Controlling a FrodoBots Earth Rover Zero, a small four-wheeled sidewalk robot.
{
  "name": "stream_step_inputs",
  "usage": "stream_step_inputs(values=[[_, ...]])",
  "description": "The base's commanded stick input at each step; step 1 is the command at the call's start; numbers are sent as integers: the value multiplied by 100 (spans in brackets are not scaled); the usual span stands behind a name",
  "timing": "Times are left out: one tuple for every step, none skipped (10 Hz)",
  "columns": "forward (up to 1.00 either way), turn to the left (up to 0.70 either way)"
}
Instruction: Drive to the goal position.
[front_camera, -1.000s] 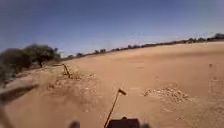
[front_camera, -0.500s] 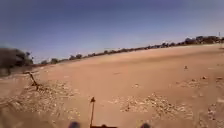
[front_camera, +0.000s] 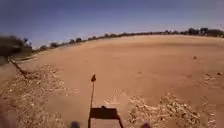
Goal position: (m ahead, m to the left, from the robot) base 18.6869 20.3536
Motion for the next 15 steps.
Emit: stream_step_inputs(values=[[85,25],[85,27],[85,27],[85,27],[85,27],[85,27],[85,27],[85,27],[85,27],[85,27],[85,27],[85,27],[85,27],[85,27],[85,27]])
